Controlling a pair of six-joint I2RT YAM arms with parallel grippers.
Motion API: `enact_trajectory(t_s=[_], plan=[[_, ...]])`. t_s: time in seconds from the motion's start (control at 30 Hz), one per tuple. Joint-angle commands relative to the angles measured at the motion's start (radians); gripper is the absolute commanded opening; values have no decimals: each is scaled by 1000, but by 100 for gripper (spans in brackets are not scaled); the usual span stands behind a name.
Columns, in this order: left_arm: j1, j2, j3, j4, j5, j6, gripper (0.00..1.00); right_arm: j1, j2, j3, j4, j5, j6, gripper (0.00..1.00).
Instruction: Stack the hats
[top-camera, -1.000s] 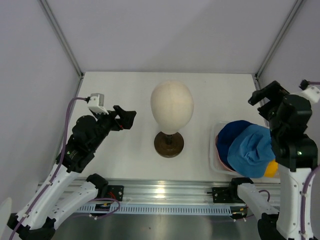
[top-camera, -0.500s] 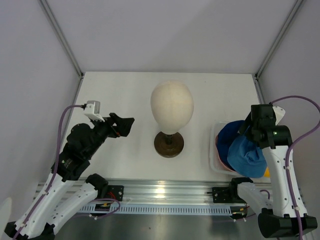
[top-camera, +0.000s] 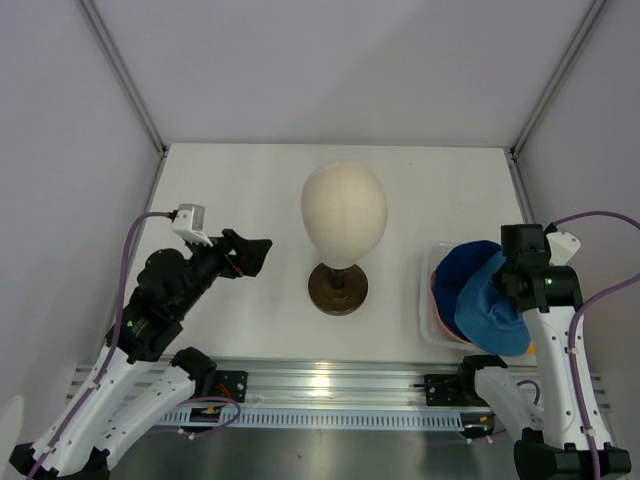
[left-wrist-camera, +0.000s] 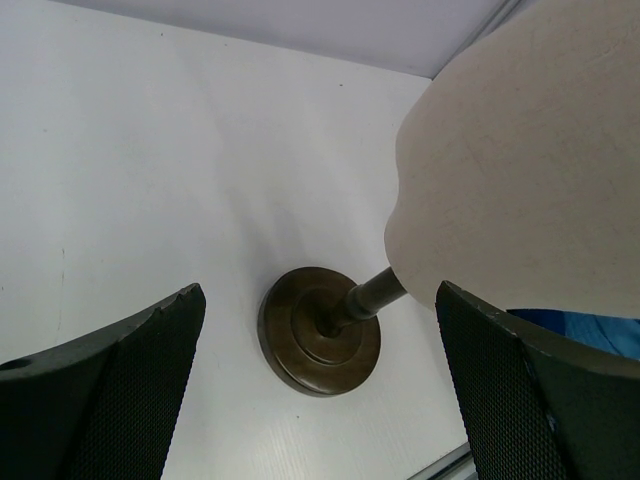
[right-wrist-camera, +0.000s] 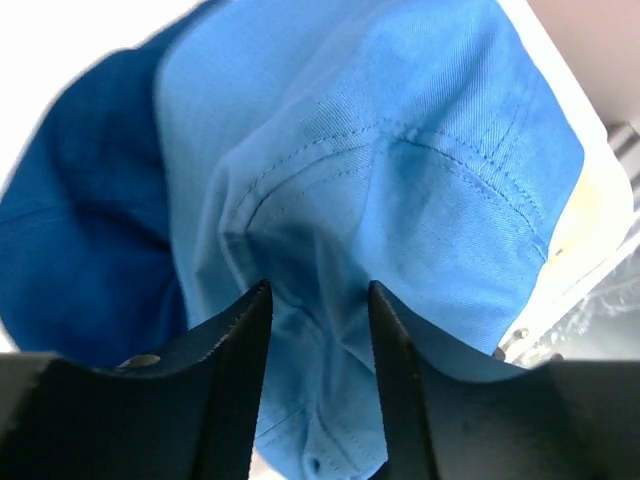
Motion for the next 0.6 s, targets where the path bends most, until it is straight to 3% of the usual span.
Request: enact_trajectory(t_s=[0.0, 0.03, 0.1, 0.13, 0.17, 0.27, 0.4, 0.57], plan=[[-6, -6, -12, 44, 17, -10, 99, -18, 33, -45, -20, 24, 32, 46], [-6, -4, -19, 47, 9, -12, 100, -18, 39, -49, -23, 21, 32, 44], [-6, -4, -21, 58, 8, -10, 100, -21, 42, -29, -32, 36, 38, 26], [-6, 0, -21, 61, 14, -10, 100, -23, 37, -28, -33, 38, 38, 11], [-6, 3, -15, 59, 19, -10, 99, -24, 24, -29, -23, 30, 32, 2], [-6, 10, -6, 45, 19, -7, 99, -24, -3, -19, 3, -16, -16, 0], [-6, 11, -6, 70, 35, -9, 99, -24, -44, 140, 43, -80, -104, 0], [-6, 20, 10, 53, 32, 6, 99, -24, -20, 354, 211, -313, -243, 0]])
